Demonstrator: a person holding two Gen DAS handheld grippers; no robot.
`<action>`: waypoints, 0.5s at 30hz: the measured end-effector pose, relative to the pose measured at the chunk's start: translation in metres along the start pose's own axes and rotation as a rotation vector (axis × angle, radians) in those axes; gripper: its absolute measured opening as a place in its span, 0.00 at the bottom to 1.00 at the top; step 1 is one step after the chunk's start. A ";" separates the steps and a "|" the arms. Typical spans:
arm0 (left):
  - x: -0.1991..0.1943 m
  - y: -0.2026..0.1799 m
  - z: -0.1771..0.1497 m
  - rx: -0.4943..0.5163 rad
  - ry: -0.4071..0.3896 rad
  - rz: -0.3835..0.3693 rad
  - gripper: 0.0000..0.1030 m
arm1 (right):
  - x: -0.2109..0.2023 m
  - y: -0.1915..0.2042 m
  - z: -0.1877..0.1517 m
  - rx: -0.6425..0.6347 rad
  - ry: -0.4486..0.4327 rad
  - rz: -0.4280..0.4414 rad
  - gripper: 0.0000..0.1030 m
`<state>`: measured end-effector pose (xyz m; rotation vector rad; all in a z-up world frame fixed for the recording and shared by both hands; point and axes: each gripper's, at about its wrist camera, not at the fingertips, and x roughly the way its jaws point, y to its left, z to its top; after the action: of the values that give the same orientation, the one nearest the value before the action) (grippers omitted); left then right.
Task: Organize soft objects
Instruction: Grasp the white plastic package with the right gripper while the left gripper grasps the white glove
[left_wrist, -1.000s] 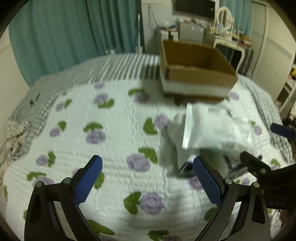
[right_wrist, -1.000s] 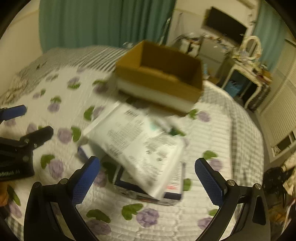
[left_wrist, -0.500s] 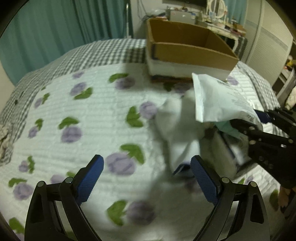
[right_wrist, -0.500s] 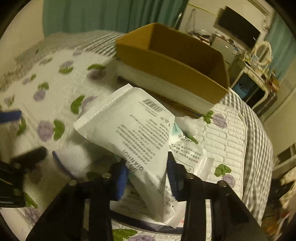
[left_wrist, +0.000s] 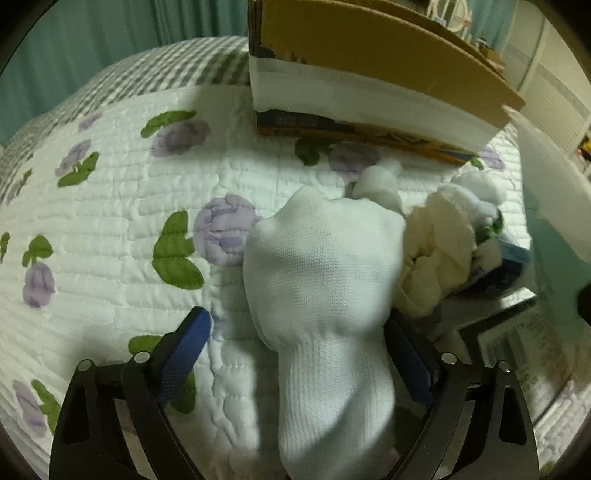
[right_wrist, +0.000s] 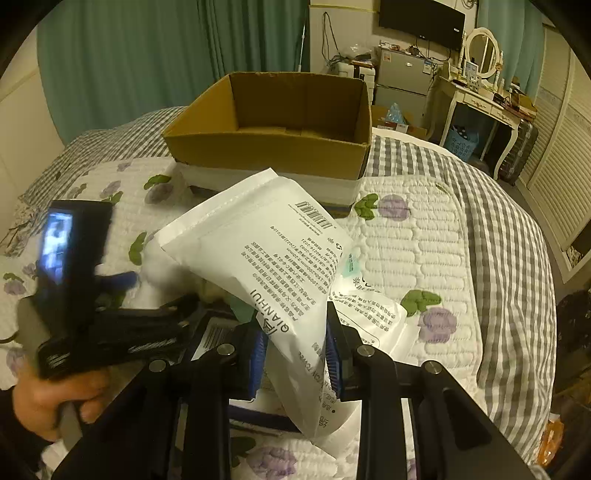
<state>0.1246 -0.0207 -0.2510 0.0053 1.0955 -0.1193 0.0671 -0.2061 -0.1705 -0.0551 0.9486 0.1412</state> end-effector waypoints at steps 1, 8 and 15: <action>-0.003 0.000 -0.001 0.010 -0.014 -0.003 0.67 | -0.002 0.001 -0.001 0.002 -0.004 0.002 0.27; -0.045 0.007 -0.005 0.040 -0.125 -0.017 0.32 | -0.021 0.004 -0.010 0.011 -0.038 -0.023 0.27; -0.099 0.015 -0.019 0.034 -0.216 -0.039 0.31 | -0.057 0.012 -0.016 0.011 -0.099 -0.043 0.27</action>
<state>0.0649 0.0051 -0.1728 0.0020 0.8783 -0.1695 0.0193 -0.2011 -0.1333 -0.0581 0.8491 0.0979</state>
